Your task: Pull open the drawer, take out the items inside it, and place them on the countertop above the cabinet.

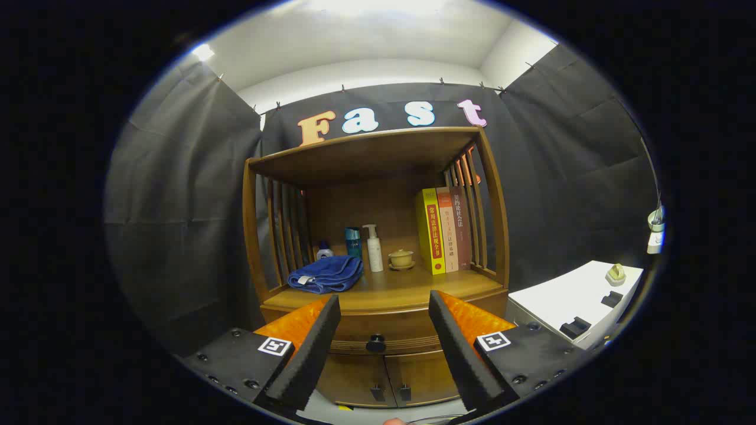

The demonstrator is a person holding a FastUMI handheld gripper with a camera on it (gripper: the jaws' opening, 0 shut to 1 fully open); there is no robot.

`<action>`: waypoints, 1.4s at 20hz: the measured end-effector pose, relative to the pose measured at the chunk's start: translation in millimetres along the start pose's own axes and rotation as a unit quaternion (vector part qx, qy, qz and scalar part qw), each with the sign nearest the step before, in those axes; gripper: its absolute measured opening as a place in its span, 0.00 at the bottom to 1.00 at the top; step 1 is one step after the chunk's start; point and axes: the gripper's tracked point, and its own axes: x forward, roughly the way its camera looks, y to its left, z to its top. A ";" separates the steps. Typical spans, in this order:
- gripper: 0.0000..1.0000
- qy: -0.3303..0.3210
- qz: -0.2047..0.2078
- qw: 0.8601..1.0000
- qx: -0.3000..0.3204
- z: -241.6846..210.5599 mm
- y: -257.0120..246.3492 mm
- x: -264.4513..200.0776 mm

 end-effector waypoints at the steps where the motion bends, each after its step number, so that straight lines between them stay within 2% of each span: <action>1: 0.98 -0.003 -0.005 1.000 0.001 2.5 -5.7 0.5; 6: 0.98 -0.008 -0.019 1.000 0.010 5.5 -27.2 8.6; 9: 0.98 0.007 -0.027 1.000 0.009 -8.6 -37.7 15.0; 14: 0.98 0.022 -0.023 0.999 0.003 -19.4 -36.1 19.8; 20: 0.98 -0.004 -0.022 1.000 -0.002 -20.4 -31.1 21.8; 24: 0.98 -0.006 -0.025 1.000 0.008 -46.7 -27.7 41.1; 28: 0.98 0.004 0.000 1.000 -0.012 -79.8 -6.3 69.7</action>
